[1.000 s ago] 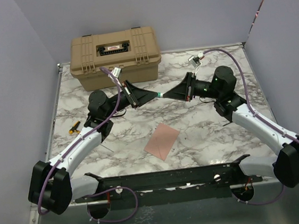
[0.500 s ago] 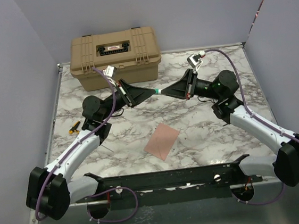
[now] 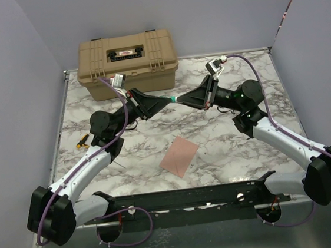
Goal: Place the letter into the envelope and seal it
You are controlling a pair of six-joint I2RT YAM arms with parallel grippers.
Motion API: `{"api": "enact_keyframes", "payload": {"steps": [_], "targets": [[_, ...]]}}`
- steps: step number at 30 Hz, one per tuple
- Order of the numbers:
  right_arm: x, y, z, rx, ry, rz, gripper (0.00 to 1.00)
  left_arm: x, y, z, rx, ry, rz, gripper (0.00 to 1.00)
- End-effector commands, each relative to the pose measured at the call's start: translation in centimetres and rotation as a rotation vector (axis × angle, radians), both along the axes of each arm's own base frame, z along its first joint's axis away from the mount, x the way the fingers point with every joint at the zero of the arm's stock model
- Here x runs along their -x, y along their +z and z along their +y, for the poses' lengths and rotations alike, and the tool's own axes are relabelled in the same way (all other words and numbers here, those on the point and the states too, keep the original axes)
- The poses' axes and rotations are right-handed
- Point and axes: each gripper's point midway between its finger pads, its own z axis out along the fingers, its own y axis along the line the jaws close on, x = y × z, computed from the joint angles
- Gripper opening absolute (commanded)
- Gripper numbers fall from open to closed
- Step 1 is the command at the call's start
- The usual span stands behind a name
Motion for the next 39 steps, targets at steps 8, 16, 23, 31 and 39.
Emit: {"api": "enact_keyframes", "payload": {"steps": [8, 16, 23, 31, 39], "targets": [[2.0, -0.2, 2.1, 0.072, 0.145, 0.066, 0.01, 3.2, -3.0, -2.9, -0.096, -0.221, 0.008, 0.0], [3.1, -0.7, 2.0, 0.102, 0.189, 0.073, 0.01, 4.4, -3.2, -3.2, -0.13, -0.273, -0.062, 0.0], [3.5, -0.5, 2.0, 0.104, 0.18, 0.061, 0.01, 5.6, -4.4, -4.1, -0.158, -0.325, -0.09, 0.0], [3.2, -0.1, 2.0, 0.081, 0.143, 0.037, 0.0, 6.0, -4.9, -4.8, -0.168, -0.34, -0.083, 0.0], [1.8, -2.3, 1.2, 0.164, 0.02, 0.038, 0.09, 3.8, -3.6, -3.1, -0.156, -0.17, -0.116, 0.0]]}}
